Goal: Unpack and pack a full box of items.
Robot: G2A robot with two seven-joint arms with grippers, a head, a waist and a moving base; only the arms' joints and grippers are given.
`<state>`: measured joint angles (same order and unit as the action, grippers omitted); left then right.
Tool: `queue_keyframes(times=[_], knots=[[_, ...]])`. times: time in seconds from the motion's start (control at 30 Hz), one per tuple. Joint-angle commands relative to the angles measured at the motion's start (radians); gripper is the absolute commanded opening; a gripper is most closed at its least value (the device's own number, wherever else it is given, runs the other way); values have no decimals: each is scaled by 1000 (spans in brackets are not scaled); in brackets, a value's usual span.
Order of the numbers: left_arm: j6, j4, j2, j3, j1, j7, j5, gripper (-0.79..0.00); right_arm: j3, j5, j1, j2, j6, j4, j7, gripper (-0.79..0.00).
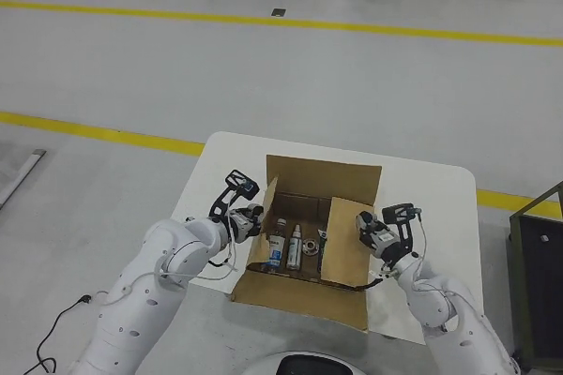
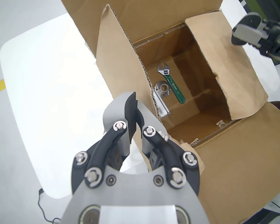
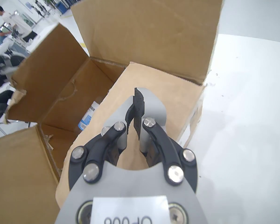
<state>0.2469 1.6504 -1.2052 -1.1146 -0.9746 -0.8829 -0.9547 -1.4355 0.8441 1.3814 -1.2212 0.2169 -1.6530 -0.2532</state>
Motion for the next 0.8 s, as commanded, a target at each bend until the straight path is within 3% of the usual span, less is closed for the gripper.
queue_keyframes(times=[0.0,0.27,0.77], knots=[[10,-4,-1,10,3,1,4,-785,-52,-51,7,1,-21,-7,46,-785],[43,-36,-7,52,20,-14,29,-785,-188,-253,-90,3,-147,109,64,-785],[61,-129,-18,109,79,-47,45,-785,-79,-471,-450,-10,-30,547,-192,-785]])
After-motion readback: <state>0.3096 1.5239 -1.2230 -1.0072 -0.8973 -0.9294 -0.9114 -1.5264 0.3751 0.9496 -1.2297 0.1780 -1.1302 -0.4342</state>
